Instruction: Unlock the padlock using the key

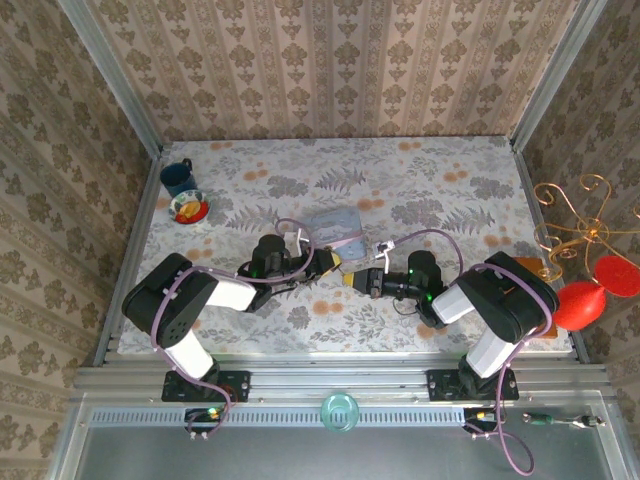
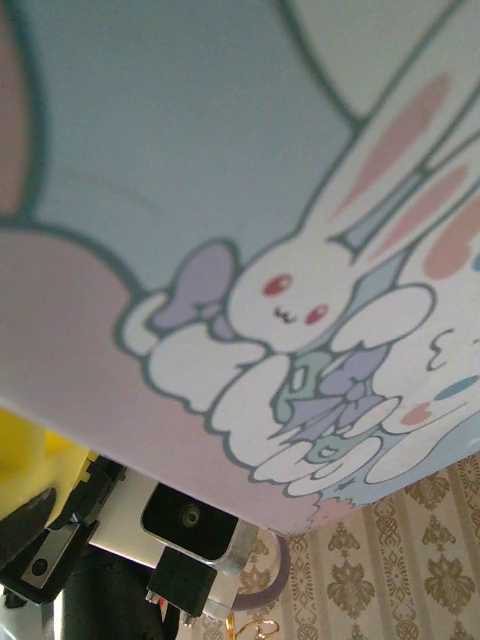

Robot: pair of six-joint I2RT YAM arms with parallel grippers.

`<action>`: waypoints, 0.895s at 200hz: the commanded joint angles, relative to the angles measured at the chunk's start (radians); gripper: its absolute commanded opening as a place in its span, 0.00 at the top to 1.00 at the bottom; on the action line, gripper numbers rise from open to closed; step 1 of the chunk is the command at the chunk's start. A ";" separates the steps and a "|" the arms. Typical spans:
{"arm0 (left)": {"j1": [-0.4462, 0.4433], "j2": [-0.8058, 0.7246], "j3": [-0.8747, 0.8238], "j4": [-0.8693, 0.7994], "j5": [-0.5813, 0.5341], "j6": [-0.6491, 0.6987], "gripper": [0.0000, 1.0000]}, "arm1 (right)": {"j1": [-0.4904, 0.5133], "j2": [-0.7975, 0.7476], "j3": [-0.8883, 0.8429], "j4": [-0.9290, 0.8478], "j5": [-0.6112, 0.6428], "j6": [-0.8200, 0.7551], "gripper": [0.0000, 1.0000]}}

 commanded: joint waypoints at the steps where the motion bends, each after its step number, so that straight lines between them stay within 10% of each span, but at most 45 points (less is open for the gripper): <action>1: 0.005 0.008 0.000 0.111 0.040 -0.010 0.92 | -0.006 0.019 0.029 0.039 -0.025 0.019 1.00; 179: -0.002 0.027 -0.003 0.237 0.076 -0.070 0.93 | -0.037 0.061 0.058 0.045 0.019 0.097 1.00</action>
